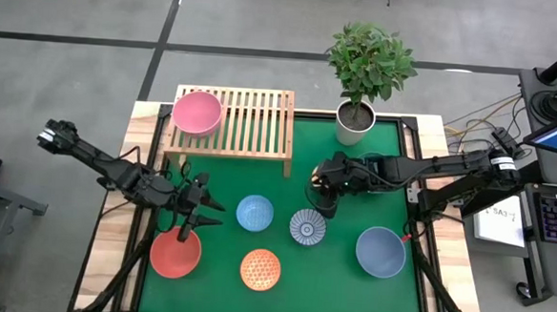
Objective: Place and stack bowls onto a shelf
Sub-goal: Put the yellow patterned bowl on the shelf
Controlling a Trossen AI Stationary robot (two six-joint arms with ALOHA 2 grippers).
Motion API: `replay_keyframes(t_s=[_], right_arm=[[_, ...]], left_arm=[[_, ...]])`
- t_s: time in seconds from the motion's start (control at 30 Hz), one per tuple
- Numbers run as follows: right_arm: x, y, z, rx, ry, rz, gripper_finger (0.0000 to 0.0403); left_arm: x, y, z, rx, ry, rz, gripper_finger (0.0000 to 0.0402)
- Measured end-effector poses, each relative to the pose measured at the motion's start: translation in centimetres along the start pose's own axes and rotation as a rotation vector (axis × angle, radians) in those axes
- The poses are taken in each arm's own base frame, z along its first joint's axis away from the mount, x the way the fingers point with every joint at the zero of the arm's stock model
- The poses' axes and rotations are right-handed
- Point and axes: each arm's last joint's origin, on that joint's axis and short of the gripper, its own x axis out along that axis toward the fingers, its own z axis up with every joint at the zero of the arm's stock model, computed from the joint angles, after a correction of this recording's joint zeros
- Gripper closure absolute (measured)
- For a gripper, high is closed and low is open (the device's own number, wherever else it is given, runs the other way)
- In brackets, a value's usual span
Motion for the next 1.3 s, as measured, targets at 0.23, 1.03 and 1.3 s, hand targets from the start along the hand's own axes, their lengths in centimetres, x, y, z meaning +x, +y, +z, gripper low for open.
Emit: replay_keyframes(t_s=[0.23,1.03,1.3], right_arm=[[0.0,0.2,0.8,0.019,-0.088,0.009,0.0304],[6.3,-0.5,-0.4,0.268,0.290,-0.201,0.0287],[8.8,-0.9,-0.7,0.275,0.349,-0.251,0.0287]], left_arm=[[0.0,0.1,0.0,0.011,-0.010,0.042,0.0247],[-0.3,0.7,0.1,0.071,-0.049,0.230,0.0247],[-0.3,0.7,0.1,0.072,-0.046,0.231,0.0247]])
